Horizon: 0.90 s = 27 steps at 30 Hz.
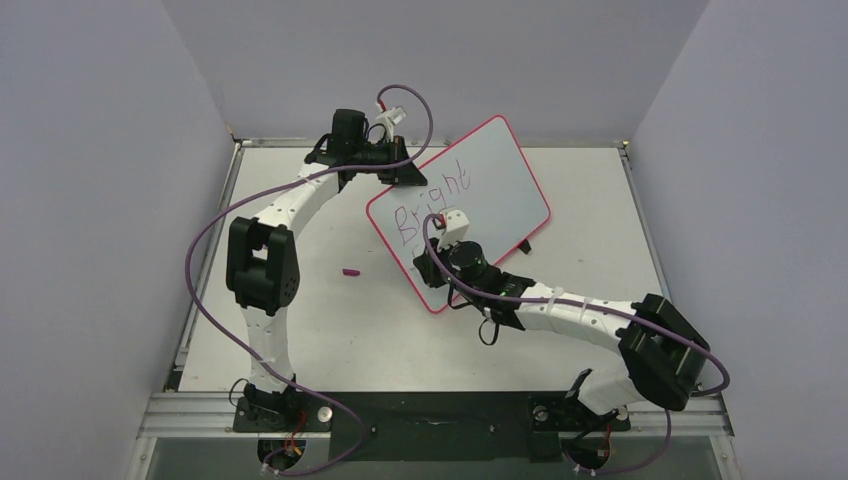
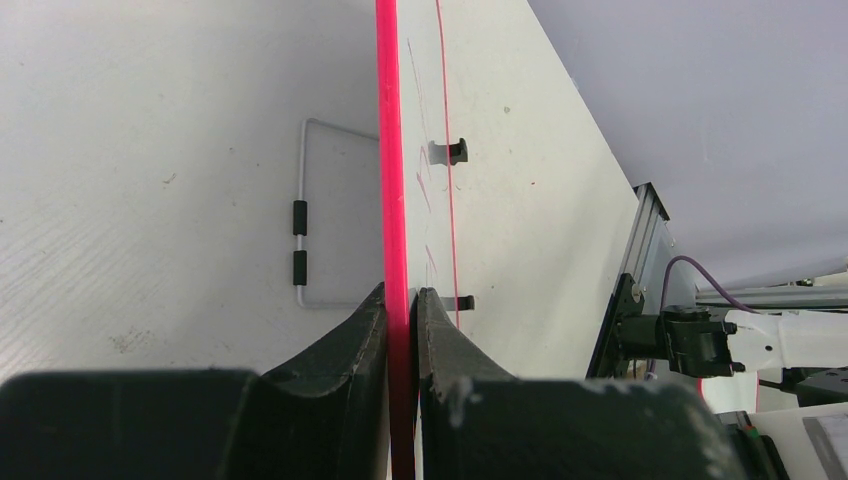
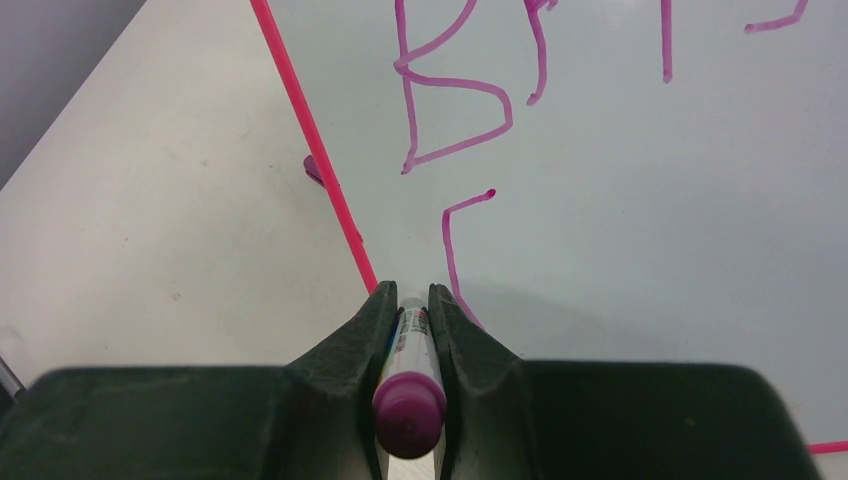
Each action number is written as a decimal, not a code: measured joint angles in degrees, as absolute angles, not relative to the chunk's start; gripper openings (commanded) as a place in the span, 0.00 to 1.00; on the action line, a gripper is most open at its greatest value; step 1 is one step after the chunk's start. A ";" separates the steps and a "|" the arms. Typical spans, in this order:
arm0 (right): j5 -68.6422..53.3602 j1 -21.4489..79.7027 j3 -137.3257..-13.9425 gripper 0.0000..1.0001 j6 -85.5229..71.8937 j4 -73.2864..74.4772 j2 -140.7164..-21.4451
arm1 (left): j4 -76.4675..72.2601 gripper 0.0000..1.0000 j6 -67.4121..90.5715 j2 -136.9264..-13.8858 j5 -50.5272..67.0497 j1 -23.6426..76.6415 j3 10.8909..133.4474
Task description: Write a sentence on the whiteboard
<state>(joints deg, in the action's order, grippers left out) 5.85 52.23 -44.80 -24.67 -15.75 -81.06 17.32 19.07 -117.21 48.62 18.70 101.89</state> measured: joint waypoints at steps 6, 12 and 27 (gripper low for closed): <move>6.94 52.23 -45.15 0.00 -24.71 -15.70 -82.39 | 17.30 0.00 19.05 -117.21 48.42 18.70 101.86; 10.66 52.27 -47.77 0.00 -24.77 -13.32 -83.24 | 17.26 0.00 19.05 -117.21 48.40 18.70 101.86; 16.58 51.35 -50.15 0.00 -24.64 -9.23 -83.35 | 17.30 0.00 19.07 -117.21 48.38 18.70 101.86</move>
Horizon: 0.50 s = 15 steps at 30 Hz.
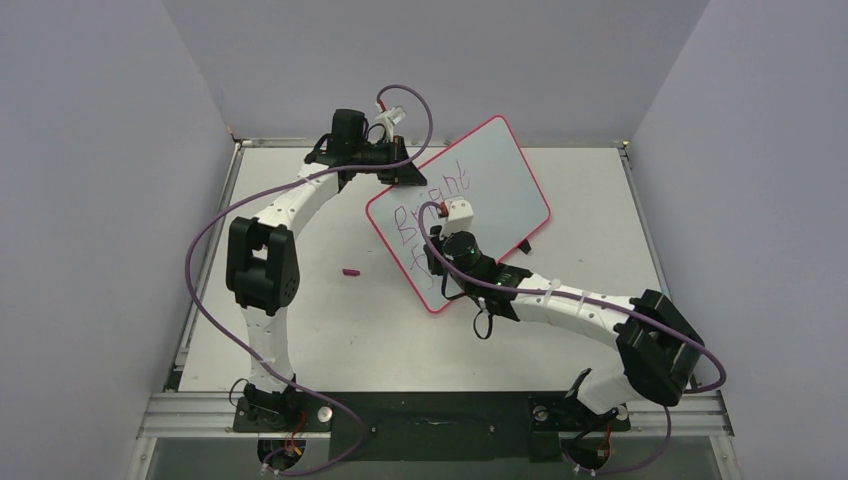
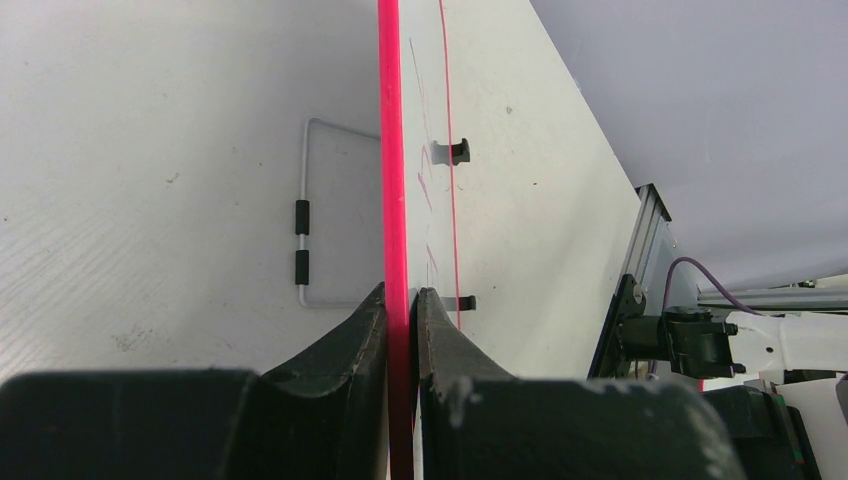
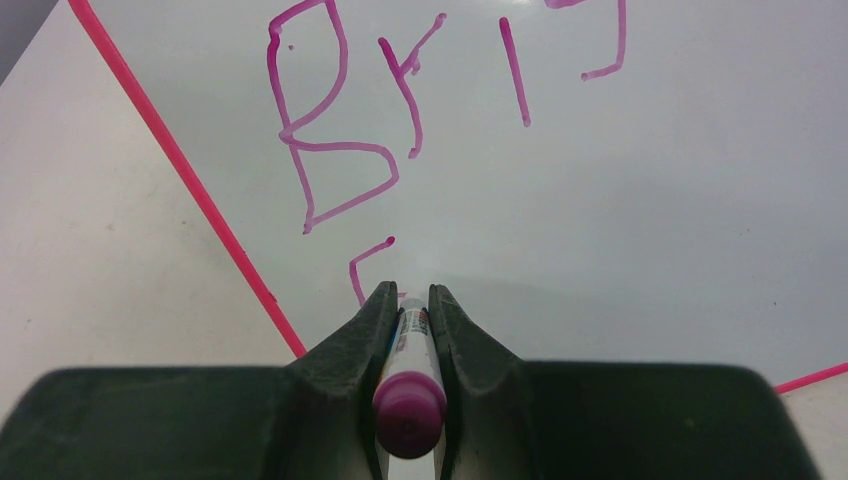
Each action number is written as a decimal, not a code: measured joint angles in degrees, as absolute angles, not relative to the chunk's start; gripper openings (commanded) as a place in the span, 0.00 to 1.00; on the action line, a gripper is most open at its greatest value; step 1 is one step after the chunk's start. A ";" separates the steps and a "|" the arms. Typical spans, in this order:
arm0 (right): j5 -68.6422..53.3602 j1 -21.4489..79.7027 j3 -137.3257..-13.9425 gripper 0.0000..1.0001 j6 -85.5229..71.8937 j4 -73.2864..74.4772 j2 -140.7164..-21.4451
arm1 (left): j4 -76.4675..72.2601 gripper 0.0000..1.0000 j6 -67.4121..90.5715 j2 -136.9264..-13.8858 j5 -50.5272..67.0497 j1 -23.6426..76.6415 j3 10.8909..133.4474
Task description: Write a sentence on the whiteboard
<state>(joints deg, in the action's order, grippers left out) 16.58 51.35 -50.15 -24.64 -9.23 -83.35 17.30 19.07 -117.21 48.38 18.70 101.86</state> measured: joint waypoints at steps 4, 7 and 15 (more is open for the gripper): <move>16.53 51.35 -50.15 0.00 -24.64 -8.73 -82.78 | 17.30 0.00 19.09 -117.21 48.40 18.70 101.86; 16.53 51.31 -50.15 0.00 -24.64 -8.73 -82.43 | 17.30 0.00 19.09 -117.21 48.40 18.70 101.86; 16.49 49.74 -50.17 0.00 -24.64 -8.64 -82.37 | 17.30 0.00 19.09 -117.21 48.42 18.70 101.86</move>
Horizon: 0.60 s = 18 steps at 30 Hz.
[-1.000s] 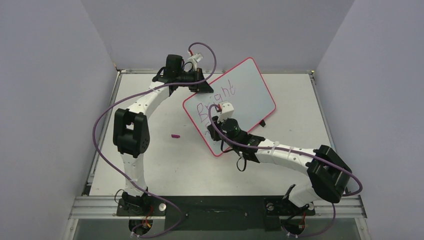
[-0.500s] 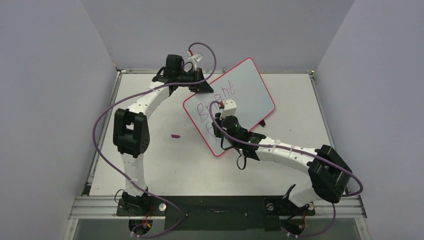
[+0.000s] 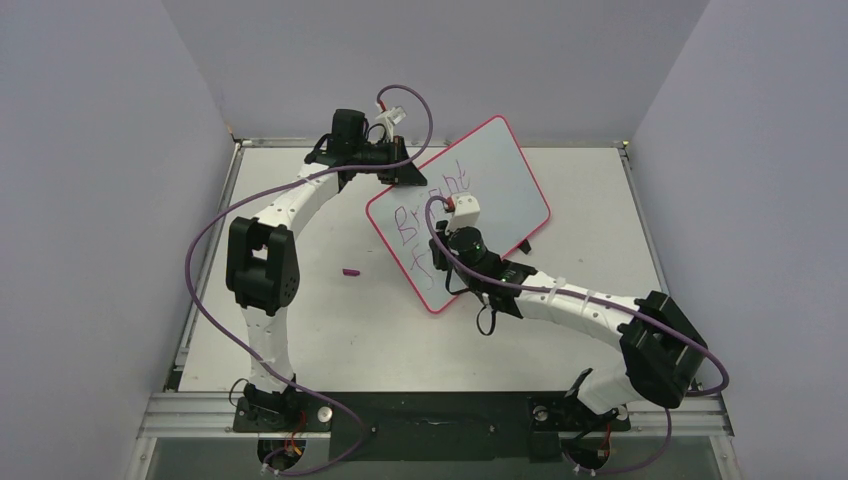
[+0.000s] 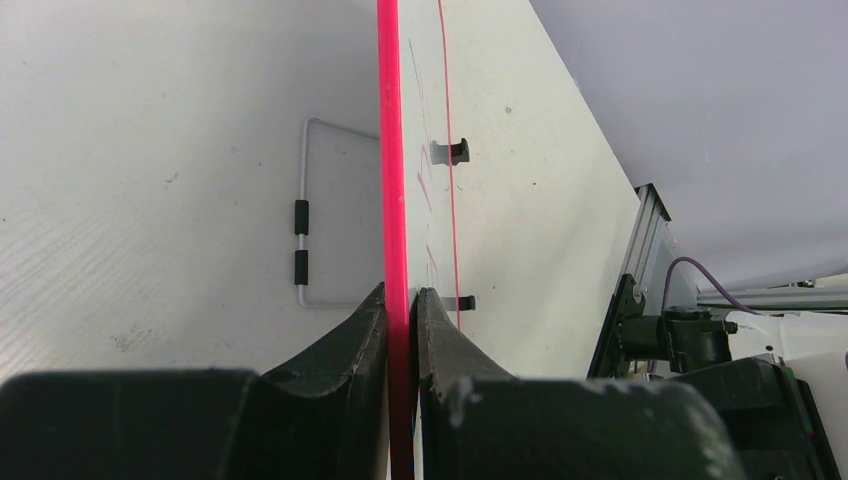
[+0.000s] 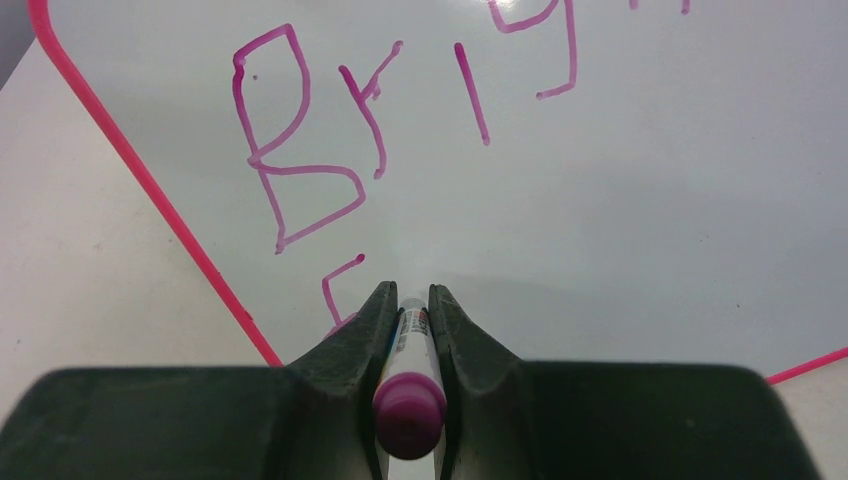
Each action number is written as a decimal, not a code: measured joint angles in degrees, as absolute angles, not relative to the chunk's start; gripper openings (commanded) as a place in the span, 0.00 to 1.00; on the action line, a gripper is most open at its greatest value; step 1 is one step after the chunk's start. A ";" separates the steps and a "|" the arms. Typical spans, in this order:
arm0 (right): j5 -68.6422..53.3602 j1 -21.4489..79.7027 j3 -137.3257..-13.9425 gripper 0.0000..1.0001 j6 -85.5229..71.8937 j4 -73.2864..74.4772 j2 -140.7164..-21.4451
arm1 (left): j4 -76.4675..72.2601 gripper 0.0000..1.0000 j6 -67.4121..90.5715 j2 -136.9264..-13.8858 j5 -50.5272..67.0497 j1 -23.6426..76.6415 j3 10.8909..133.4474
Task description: Write a sentence on the whiteboard
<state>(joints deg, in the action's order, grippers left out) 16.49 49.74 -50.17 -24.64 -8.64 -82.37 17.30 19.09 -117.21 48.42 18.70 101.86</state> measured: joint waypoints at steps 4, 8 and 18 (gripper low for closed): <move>16.45 48.77 -50.48 0.00 -24.64 -8.54 -82.39 | 17.30 0.00 19.09 -117.21 48.42 18.70 101.86; 16.05 48.38 -50.50 0.00 -24.64 -8.54 -82.39 | 17.30 0.00 19.09 -117.21 48.42 18.70 101.86; 14.94 48.36 -48.34 0.00 -24.97 -9.41 -82.39 | 17.30 0.00 19.09 -117.21 48.36 18.70 101.86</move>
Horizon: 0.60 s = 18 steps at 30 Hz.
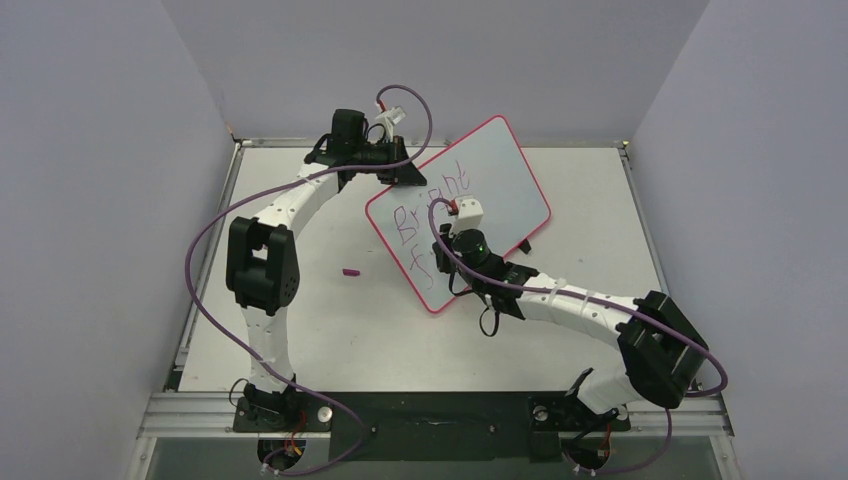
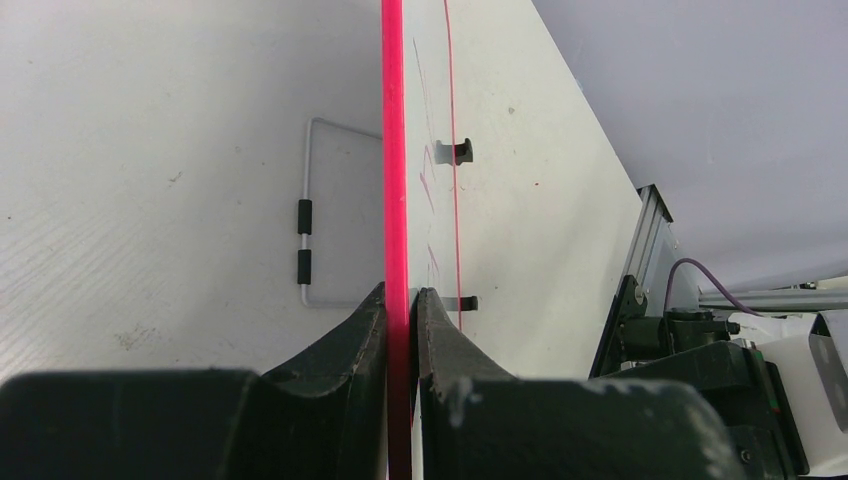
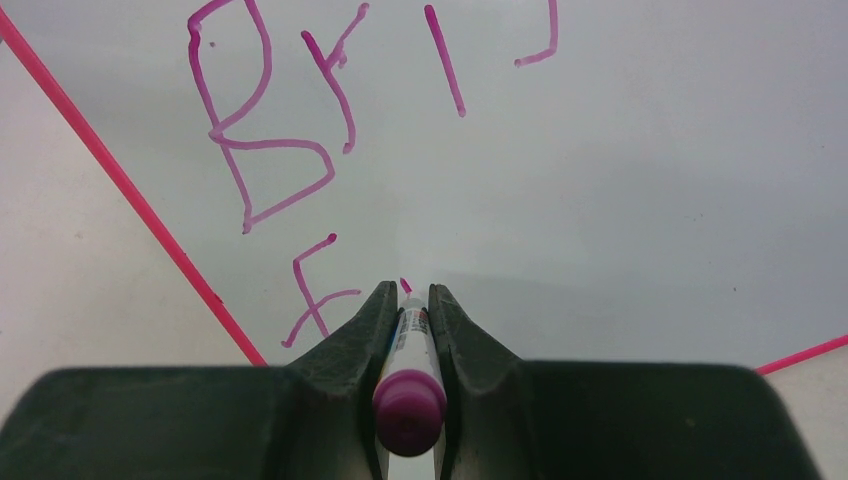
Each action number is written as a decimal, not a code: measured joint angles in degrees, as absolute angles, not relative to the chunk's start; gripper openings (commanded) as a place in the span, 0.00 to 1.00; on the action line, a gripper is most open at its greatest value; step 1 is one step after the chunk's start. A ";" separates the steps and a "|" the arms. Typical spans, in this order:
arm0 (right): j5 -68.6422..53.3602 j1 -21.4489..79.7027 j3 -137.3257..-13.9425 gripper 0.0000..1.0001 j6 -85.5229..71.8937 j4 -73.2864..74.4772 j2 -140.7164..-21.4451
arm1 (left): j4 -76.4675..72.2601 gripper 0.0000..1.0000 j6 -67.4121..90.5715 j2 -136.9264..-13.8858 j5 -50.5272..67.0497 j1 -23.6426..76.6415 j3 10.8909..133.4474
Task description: Write a sentence on the whiteboard
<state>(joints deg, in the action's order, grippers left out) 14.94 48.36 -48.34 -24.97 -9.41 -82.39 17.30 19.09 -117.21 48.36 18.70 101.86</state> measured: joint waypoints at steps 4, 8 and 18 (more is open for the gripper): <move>14.94 48.36 -47.22 0.00 -25.39 -9.91 -82.04 | 17.30 0.00 19.09 -117.21 48.25 18.65 101.80; 14.98 48.34 -46.22 0.00 -26.00 -10.04 -81.52 | 17.30 0.00 19.09 -117.21 48.21 18.65 101.80; 14.96 47.22 -45.89 0.00 -26.44 -9.76 -81.25 | 17.30 0.00 19.11 -117.21 48.21 18.65 101.80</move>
